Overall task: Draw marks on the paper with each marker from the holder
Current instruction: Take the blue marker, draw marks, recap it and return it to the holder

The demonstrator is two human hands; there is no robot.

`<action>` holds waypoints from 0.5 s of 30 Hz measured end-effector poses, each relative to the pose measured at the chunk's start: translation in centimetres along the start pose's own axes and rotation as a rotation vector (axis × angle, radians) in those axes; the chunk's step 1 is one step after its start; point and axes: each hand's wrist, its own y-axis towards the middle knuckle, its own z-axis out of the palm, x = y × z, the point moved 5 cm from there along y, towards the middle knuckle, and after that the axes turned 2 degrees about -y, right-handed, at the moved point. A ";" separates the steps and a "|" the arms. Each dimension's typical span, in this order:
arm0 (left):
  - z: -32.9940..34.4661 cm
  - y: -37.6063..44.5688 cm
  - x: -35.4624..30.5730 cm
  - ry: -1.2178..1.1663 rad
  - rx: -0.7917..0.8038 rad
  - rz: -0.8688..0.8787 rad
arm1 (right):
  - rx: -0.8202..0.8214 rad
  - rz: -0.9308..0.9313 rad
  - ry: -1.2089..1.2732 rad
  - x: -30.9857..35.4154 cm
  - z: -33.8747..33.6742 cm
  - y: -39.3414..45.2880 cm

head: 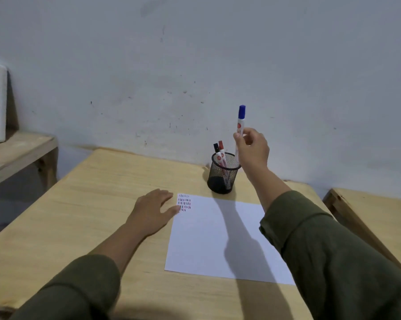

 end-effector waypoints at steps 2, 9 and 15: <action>0.7 0.0 0.2 0.102 0.041 0.013 | -0.016 0.013 -0.027 -0.1 0.6 0.9; 0.9 0.3 0.4 0.132 0.022 0.026 | 0.042 0.106 -0.274 -2.5 3.1 1.2; 0.9 0.4 0.4 0.105 0.006 0.022 | 0.197 0.133 -0.487 -3.8 4.3 0.4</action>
